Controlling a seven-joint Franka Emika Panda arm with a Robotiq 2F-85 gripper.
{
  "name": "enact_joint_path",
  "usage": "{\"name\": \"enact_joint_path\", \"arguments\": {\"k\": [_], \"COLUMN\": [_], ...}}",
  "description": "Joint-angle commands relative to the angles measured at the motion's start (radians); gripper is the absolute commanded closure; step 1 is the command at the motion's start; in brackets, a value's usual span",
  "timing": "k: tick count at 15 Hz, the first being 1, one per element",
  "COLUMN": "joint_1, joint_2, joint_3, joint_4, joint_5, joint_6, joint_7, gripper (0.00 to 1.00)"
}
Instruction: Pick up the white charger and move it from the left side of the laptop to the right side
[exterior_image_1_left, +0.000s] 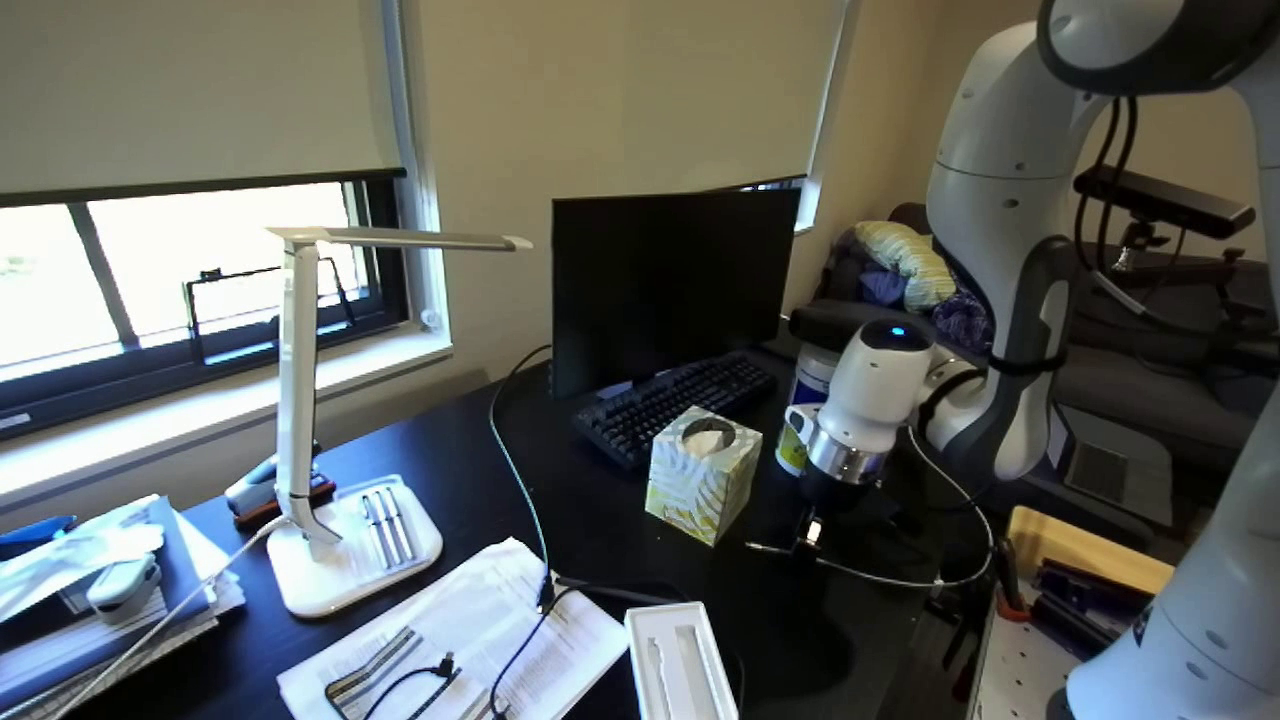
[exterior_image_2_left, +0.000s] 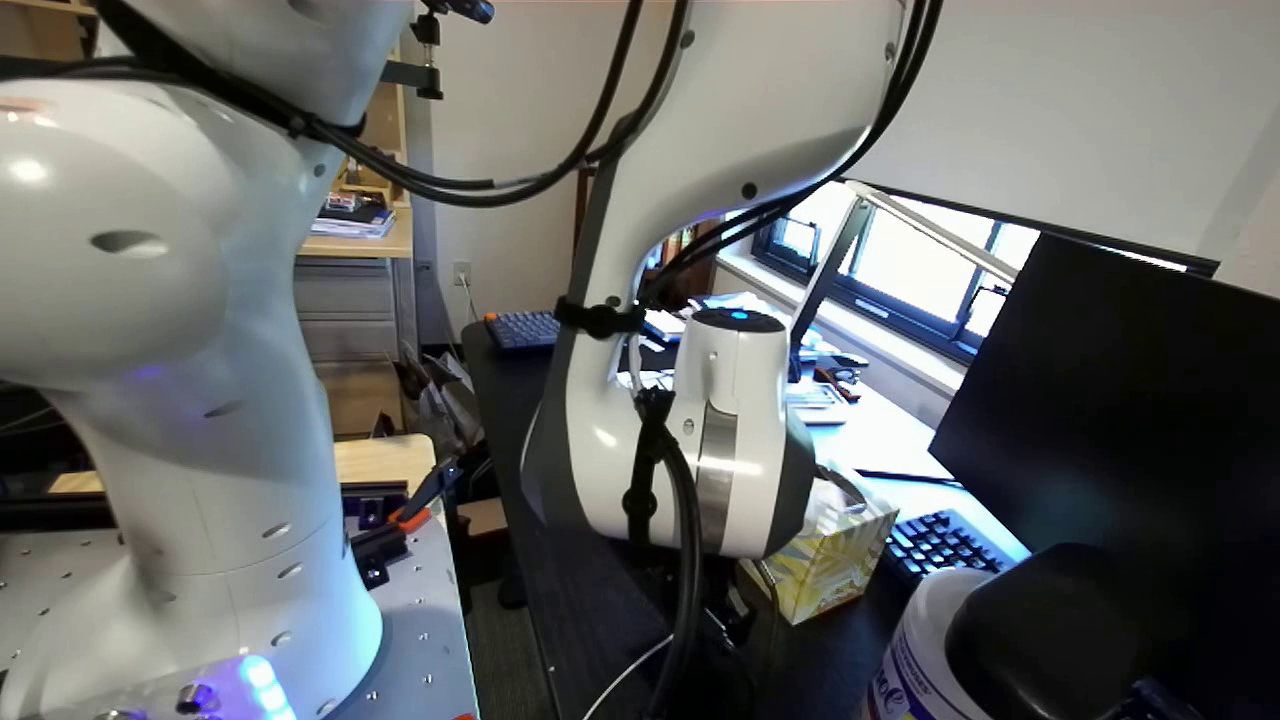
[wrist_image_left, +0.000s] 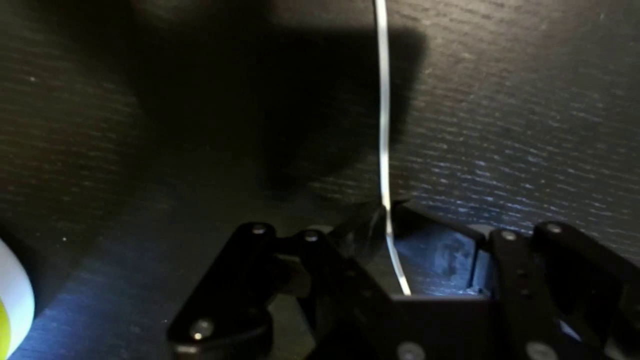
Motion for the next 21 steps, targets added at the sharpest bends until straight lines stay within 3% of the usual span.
{"name": "enact_joint_path", "arguments": {"k": [1,7,8,9,10,11,12,21], "joint_1": [0.017,0.040,-0.094,-0.101,-0.122,-0.144,-0.072,-0.074], "joint_2": [-0.016,-0.094,-0.151,-0.167,-0.172,-0.174,-0.127,-0.086], "joint_3": [-0.035,-0.088,0.039,0.048,0.074,0.099,0.020,0.026], "joint_4": [-0.031,-0.081,-0.129,-0.144,-0.158,-0.174,-0.122,-0.117], "joint_5": [-0.009,-0.024,0.113,0.144,0.202,0.254,0.126,0.076], "joint_6": [0.024,0.067,0.012,0.013,0.022,0.032,0.062,0.065], "joint_7": [-0.013,-0.032,-0.198,-0.235,-0.298,-0.359,-0.230,-0.234], "gripper": [1.00,0.97,0.97,0.97,0.68,0.66,0.61,0.02]}}
